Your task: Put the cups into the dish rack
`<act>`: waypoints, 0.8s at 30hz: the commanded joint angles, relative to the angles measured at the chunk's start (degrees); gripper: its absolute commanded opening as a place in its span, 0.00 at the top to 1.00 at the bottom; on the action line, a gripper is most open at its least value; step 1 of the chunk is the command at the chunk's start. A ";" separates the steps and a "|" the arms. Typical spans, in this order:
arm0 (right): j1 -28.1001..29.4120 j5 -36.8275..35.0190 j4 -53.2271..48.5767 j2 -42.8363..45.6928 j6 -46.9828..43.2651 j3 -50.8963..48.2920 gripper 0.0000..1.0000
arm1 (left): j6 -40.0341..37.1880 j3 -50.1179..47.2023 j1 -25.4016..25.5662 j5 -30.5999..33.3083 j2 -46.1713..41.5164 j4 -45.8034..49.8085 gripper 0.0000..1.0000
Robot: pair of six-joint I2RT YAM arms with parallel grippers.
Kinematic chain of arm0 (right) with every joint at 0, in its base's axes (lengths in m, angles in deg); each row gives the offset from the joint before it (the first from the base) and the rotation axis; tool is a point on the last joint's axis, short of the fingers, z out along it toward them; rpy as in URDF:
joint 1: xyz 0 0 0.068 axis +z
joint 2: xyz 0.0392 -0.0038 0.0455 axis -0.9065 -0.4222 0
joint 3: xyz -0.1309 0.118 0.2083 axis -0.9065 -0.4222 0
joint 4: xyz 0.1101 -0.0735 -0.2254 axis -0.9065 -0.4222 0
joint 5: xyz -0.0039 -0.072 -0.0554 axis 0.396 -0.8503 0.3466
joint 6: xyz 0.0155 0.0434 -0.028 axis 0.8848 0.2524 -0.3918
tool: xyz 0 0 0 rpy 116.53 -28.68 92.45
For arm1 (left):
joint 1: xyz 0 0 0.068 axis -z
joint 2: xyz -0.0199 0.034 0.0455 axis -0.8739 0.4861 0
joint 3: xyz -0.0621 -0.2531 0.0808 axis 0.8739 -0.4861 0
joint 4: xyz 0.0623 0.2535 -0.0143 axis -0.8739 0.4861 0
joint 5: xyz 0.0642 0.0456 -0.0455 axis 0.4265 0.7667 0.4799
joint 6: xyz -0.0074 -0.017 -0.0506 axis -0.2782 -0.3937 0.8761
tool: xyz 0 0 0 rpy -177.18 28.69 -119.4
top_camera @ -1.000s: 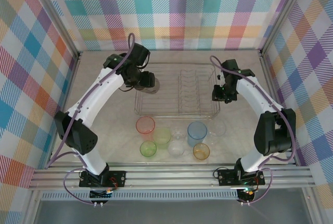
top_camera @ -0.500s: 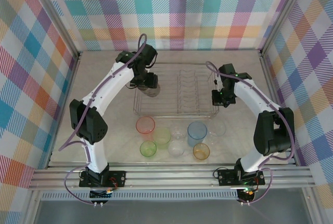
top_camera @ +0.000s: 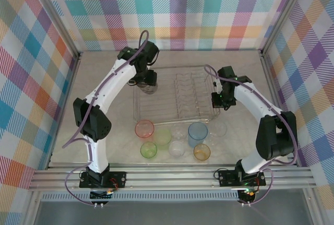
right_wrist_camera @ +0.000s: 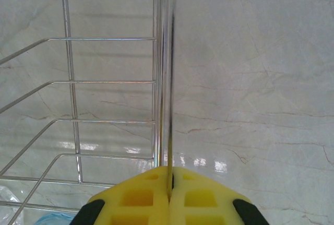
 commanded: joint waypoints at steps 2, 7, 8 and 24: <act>0.67 1.44 -3.91 0.98 0.20 -2.60 1.00 | -0.27 4.64 0.43 3.95 3.13 4.69 1.00; 0.68 1.14 -3.65 1.44 0.52 -3.84 1.00 | 0.20 9.22 0.39 4.40 7.66 7.96 1.00; 0.72 1.03 -3.73 1.43 0.67 -3.94 1.00 | 0.30 9.69 0.43 4.17 8.29 8.30 1.00; 0.72 0.39 -5.06 1.17 0.83 -3.41 0.92 | 0.06 15.32 -1.94 1.39 15.71 8.42 1.00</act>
